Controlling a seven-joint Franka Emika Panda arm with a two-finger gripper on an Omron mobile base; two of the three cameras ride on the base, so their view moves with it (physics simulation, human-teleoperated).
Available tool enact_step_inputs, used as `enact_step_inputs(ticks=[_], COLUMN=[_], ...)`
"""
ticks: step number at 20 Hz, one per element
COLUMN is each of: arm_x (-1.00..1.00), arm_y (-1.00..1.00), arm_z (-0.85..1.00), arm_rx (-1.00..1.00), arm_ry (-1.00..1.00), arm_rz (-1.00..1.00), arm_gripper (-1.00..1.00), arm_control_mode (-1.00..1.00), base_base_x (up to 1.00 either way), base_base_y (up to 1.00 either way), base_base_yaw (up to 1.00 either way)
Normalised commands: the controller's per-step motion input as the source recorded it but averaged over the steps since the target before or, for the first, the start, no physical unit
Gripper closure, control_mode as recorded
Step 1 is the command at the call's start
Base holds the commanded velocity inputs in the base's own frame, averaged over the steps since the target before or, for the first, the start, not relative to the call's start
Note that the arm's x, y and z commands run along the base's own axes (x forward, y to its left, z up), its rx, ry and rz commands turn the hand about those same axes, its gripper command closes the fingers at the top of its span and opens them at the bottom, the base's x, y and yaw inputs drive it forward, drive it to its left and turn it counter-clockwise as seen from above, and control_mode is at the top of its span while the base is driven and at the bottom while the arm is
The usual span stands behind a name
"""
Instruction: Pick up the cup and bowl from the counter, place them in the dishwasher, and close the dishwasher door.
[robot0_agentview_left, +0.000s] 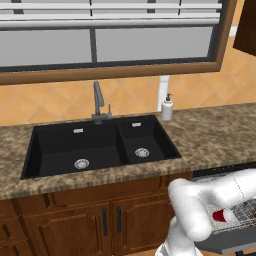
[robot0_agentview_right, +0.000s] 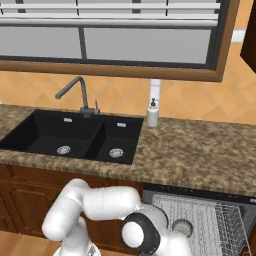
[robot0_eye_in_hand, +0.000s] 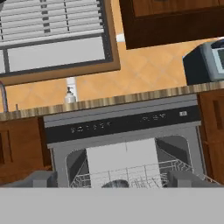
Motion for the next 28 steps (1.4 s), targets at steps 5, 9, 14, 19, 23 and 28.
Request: enact_step_inputs(ticks=[5, 9, 14, 19, 23, 28], arm_x=[-0.41, 0.01, 0.38, 0.77, 0.74, 0.78], arm_y=[0.00, -0.04, -0.12, -0.34, -0.20, -0.05], arm_z=[-1.00, -1.00, -1.00, -1.00, -1.00, -0.95], arm_rx=[-0.08, -0.02, -0.01, 0.00, 0.00, 0.00], arm_ry=[-0.04, -0.02, 0.08, 0.26, 0.20, -0.08], arm_rz=[0.13, 0.16, 0.05, 0.00, 0.00, 0.00], arm_gripper=[-1.00, -1.00, -1.00, -1.00, -1.00, -1.00], arm_control_mode=[-1.00, -1.00, -1.00, -1.00, -1.00, -1.00], base_base_x=[0.00, 0.00, 0.00, 0.00, 0.00, 0.00], base_base_y=[0.00, 0.00, 0.00, 0.00, 0.00, 0.00], base_base_yaw=[0.00, 0.00, 0.00, 0.00, 0.00, 0.00])
